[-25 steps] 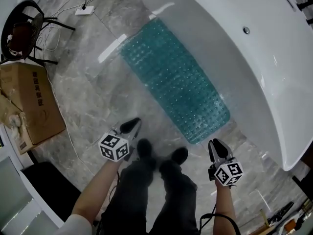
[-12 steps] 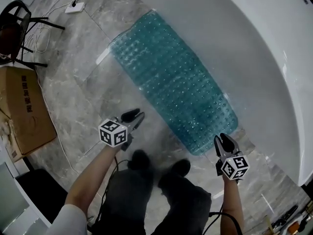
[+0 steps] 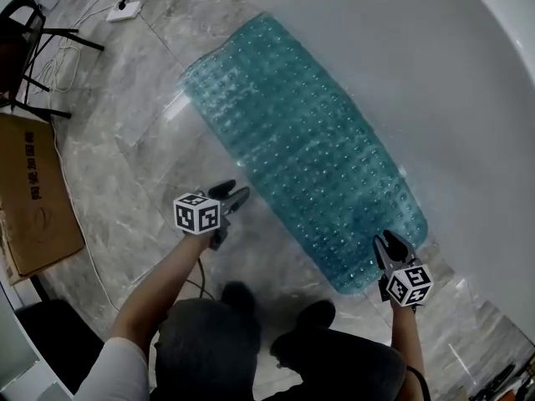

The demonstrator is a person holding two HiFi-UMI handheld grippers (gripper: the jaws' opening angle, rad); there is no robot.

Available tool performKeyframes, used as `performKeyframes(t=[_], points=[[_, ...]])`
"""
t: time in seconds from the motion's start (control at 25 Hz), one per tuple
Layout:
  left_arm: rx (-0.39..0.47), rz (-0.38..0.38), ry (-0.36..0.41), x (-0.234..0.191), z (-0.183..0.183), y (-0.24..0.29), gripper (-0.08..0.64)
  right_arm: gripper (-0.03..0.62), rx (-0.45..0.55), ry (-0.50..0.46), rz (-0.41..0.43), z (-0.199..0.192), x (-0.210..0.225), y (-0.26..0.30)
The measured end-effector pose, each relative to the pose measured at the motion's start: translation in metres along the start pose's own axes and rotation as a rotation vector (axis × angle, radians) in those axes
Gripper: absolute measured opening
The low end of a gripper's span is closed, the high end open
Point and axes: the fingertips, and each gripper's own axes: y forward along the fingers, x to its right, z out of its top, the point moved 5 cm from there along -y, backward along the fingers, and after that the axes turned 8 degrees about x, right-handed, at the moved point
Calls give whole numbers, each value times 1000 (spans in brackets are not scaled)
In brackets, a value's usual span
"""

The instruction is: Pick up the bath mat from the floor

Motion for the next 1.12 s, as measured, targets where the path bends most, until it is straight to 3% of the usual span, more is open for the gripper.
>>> performKeyframes(t=[0.28, 0.64, 0.88, 1.12], points=[[27, 37, -72, -41, -18, 35, 241, 133, -12, -44, 53, -25, -6, 24], [32, 46, -125, -49, -24, 51, 248, 132, 19, -67, 84, -21, -15, 23], [93, 37, -204, -52, -22, 50, 227, 132, 38, -68, 88, -23, -15, 27], [45, 211, -184, -48, -20, 58, 225, 129, 25, -60, 96, -34, -19, 28]])
